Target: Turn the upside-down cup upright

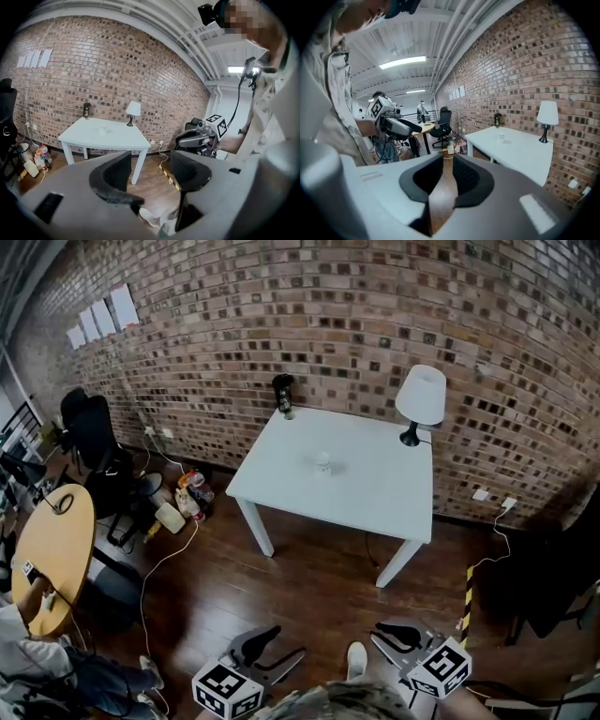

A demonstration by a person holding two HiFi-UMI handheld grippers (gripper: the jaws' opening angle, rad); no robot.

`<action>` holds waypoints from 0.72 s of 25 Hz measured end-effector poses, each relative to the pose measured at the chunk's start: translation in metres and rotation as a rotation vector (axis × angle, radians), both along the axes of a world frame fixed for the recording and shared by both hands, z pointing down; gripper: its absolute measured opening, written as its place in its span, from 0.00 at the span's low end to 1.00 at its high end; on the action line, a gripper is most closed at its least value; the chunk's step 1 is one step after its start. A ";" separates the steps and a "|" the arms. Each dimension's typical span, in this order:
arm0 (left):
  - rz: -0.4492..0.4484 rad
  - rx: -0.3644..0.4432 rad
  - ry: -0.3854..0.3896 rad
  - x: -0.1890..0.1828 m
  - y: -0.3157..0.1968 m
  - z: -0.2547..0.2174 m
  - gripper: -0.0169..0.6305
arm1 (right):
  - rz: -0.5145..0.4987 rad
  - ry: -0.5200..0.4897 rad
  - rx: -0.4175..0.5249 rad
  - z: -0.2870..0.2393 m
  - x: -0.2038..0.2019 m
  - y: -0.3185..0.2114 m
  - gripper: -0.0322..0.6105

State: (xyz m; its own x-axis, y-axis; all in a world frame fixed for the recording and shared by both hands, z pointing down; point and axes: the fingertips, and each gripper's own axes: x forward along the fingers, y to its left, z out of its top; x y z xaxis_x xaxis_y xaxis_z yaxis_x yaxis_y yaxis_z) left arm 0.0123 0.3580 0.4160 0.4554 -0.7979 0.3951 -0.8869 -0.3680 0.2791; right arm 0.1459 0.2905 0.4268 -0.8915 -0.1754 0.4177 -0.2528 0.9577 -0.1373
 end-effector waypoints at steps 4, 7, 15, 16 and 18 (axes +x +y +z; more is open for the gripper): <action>0.025 -0.017 0.005 -0.017 0.060 -0.004 0.43 | 0.025 -0.024 -0.009 -0.015 -0.019 0.072 0.15; 0.040 -0.027 0.008 -0.028 0.099 0.001 0.43 | 0.030 0.002 -0.002 -0.018 -0.025 0.116 0.15; 0.075 -0.023 0.024 -0.021 0.145 0.004 0.42 | 0.114 0.034 0.031 -0.032 0.004 0.164 0.14; 0.077 -0.020 0.025 -0.019 0.148 0.003 0.42 | 0.115 0.038 0.032 -0.032 0.006 0.168 0.14; 0.075 -0.014 0.032 -0.014 0.154 0.000 0.42 | 0.108 0.038 0.035 -0.034 0.005 0.175 0.14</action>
State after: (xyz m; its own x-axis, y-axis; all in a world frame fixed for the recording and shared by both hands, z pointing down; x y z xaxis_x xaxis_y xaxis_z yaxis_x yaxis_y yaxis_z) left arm -0.0020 0.5122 0.4159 0.5267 -0.7551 0.3904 -0.8473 -0.4291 0.3131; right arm 0.1505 0.4659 0.3924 -0.8501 -0.2844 0.4432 -0.3590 0.9287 -0.0928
